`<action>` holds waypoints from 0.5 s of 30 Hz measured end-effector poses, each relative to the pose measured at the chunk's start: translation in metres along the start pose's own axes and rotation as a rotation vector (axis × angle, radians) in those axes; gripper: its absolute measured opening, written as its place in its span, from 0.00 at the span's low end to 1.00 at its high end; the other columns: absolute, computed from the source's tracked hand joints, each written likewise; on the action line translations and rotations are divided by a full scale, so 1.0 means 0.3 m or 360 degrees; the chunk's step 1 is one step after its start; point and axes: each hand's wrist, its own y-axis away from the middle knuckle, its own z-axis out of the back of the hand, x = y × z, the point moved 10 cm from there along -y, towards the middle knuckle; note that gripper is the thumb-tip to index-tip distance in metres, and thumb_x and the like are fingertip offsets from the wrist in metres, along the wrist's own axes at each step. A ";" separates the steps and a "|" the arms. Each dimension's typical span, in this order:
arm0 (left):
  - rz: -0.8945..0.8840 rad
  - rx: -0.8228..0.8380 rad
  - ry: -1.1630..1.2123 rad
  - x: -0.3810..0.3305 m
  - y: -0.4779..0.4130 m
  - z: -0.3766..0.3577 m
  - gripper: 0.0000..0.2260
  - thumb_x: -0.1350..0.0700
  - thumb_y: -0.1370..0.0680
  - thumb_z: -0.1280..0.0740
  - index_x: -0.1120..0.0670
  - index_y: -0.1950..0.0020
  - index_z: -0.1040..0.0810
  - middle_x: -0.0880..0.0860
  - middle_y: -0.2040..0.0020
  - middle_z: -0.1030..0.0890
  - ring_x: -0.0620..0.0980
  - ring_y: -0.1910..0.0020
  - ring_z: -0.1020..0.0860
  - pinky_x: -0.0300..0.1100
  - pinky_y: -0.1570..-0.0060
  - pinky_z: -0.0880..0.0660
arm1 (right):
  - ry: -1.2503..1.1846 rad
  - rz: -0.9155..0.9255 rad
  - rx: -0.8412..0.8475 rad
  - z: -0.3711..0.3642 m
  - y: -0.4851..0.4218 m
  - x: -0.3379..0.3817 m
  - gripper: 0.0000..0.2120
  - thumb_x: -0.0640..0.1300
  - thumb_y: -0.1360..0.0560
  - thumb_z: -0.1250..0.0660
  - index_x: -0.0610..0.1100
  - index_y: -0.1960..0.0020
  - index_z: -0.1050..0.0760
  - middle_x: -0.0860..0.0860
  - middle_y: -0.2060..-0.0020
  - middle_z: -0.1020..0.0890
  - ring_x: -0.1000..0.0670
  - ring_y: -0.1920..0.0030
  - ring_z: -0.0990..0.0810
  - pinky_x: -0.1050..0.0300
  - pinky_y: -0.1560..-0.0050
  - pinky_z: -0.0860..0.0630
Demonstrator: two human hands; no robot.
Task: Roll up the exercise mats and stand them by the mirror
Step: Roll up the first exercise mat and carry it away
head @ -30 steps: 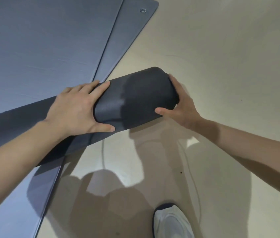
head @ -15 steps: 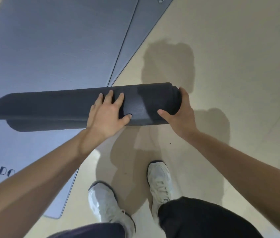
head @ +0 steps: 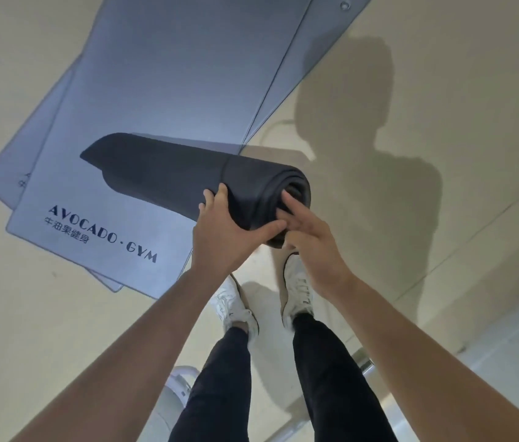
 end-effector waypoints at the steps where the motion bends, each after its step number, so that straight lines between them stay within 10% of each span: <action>1: 0.0014 -0.0045 -0.0010 0.014 0.013 0.048 0.55 0.22 0.40 0.28 0.52 0.23 0.37 0.56 0.23 0.32 0.57 0.25 0.32 0.55 0.31 0.28 | 0.0034 -0.0035 0.0057 -0.045 0.016 0.014 0.40 0.30 0.34 0.41 0.44 0.22 0.33 0.41 0.38 0.17 0.46 0.32 0.21 0.57 0.37 0.24; 5: 0.0050 -0.0169 -0.0013 0.078 0.043 0.226 0.46 0.30 0.34 0.25 0.50 0.23 0.35 0.52 0.32 0.23 0.55 0.33 0.24 0.55 0.36 0.24 | 0.0214 -0.0126 0.0351 -0.221 0.055 0.062 0.40 0.34 0.36 0.41 0.46 0.23 0.29 0.46 0.35 0.18 0.55 0.29 0.24 0.56 0.27 0.29; 9: -0.0058 -0.0367 -0.0009 0.122 0.056 0.400 0.34 0.39 0.29 0.29 0.51 0.25 0.29 0.51 0.41 0.17 0.57 0.43 0.19 0.48 0.44 0.24 | 0.0353 -0.0105 0.0621 -0.381 0.075 0.090 0.37 0.25 0.26 0.42 0.47 0.20 0.35 0.52 0.36 0.18 0.62 0.35 0.21 0.67 0.41 0.24; 15: -0.0100 -0.0376 0.0045 0.193 0.031 0.531 0.37 0.36 0.29 0.33 0.51 0.23 0.29 0.55 0.52 0.14 0.59 0.47 0.17 0.52 0.43 0.21 | 0.0961 0.0485 0.0140 -0.370 0.036 0.180 0.28 0.34 0.29 0.31 0.49 0.29 0.23 0.53 0.47 0.15 0.52 0.45 0.17 0.52 0.39 0.22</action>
